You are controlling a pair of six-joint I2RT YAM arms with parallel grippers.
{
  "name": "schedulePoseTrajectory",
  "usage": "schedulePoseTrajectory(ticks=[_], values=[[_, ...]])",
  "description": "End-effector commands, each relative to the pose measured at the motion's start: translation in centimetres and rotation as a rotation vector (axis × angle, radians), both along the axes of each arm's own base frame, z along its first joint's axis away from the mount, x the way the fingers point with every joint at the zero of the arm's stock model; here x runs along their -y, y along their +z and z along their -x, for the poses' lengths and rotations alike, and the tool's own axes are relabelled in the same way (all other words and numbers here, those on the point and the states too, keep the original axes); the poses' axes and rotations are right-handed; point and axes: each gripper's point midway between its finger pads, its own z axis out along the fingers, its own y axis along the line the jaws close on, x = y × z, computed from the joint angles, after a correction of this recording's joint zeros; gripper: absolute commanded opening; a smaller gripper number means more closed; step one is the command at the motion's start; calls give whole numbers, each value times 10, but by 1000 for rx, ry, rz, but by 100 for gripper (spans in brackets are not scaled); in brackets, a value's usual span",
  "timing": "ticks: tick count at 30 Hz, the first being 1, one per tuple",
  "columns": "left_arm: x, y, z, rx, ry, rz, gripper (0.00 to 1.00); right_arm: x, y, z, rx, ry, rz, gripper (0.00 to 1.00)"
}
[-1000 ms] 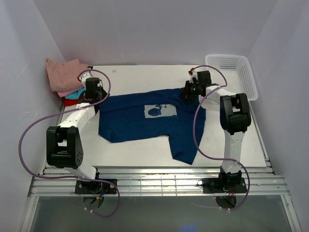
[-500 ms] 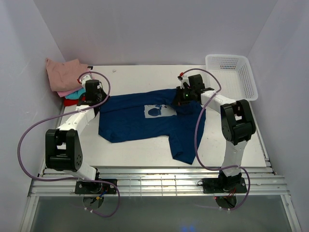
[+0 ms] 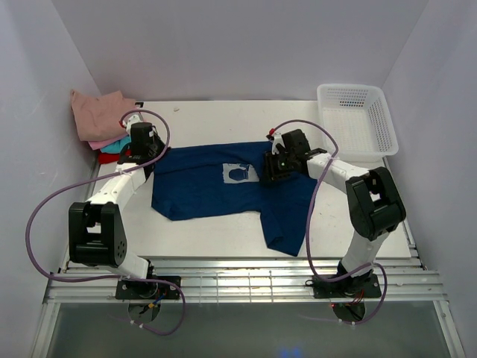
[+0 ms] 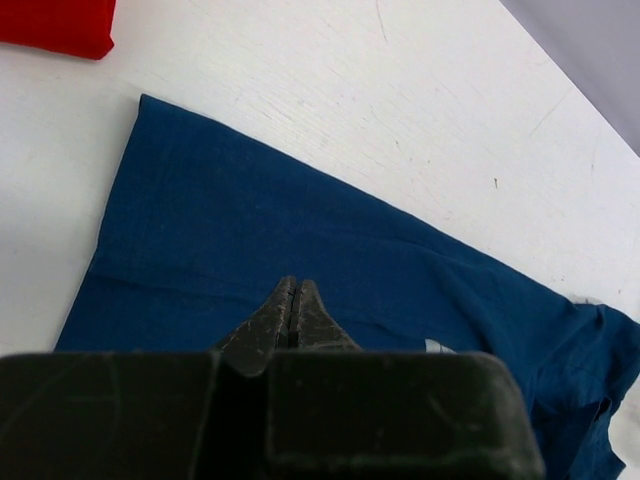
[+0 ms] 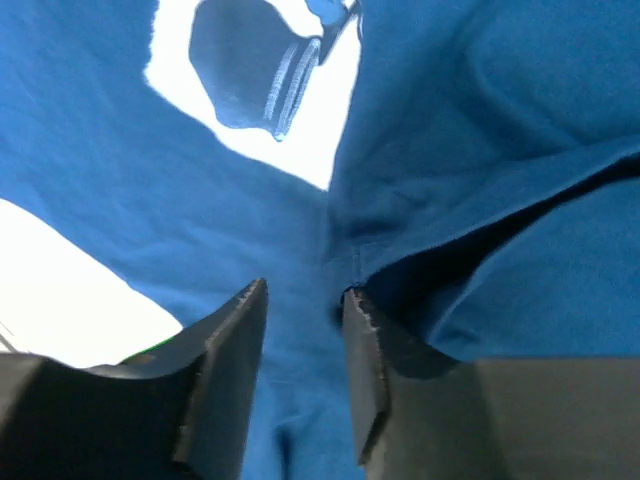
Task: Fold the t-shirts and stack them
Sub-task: Fold the tshirt
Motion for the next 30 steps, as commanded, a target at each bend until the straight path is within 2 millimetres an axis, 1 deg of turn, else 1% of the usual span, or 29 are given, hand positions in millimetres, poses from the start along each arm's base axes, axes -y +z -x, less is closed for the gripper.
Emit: schedulePoseTrajectory(ticks=[1,2,3,4,5,6,7,8,9,10,11,12,13,14,15,16,17,19,20,21,22,25,30], values=[[14,15,-6,45,-45,28,0,5,30,-6,112,-30,11,45],[18,13,-8,40,-62,27,0,6,35,-11,137,-44,17,48],[23,12,-10,38,-74,26,0,7,46,-18,182,-61,13,49],[31,4,-13,22,-95,20,0,12,50,-27,215,-95,39,49],[36,5,-17,25,-109,9,0,15,53,-33,232,-114,53,52],[47,3,-18,22,-133,1,0,19,58,-45,262,-151,77,52],[52,-1,-22,15,-144,-9,0,22,59,-51,274,-171,92,52],[57,-5,-24,8,-157,-16,0,23,58,-56,278,-185,105,52],[67,-8,-24,2,-186,-26,0,27,49,-64,277,-213,140,52],[72,-12,-25,-5,-201,-30,0,29,53,-74,291,-232,144,52],[77,-19,-27,-17,-217,-33,0,30,50,-79,286,-239,151,52],[84,-22,-27,-21,-240,-39,0,37,38,-86,278,-269,193,52],[88,-27,-28,-29,-253,-42,0,40,40,-95,288,-286,196,52],[91,-33,-29,-41,-261,-45,0,43,37,-99,285,-296,208,52],[94,-37,-29,-47,-273,-52,0,46,27,-103,276,-306,233,52],[96,-40,-30,-52,-277,-54,0,49,30,-110,289,-318,235,51],[96,-45,-30,-63,-279,-58,0,51,23,-113,282,-320,250,51],[98,-49,-31,-63,-286,-65,0,59,22,-122,298,-338,275,51],[99,-49,-31,-61,-289,-68,0,61,25,-128,307,-345,278,51],[100,-52,-32,-66,-292,-66,0,63,22,-131,307,-349,292,52],[99,-53,-33,-67,-290,-72,0,67,22,-134,311,-357,300,51],[97,-60,-35,-80,-283,-82,0,74,22,-141,316,-364,310,51],[94,-70,-34,-105,-269,-95,0,78,19,-139,304,-354,305,51]])
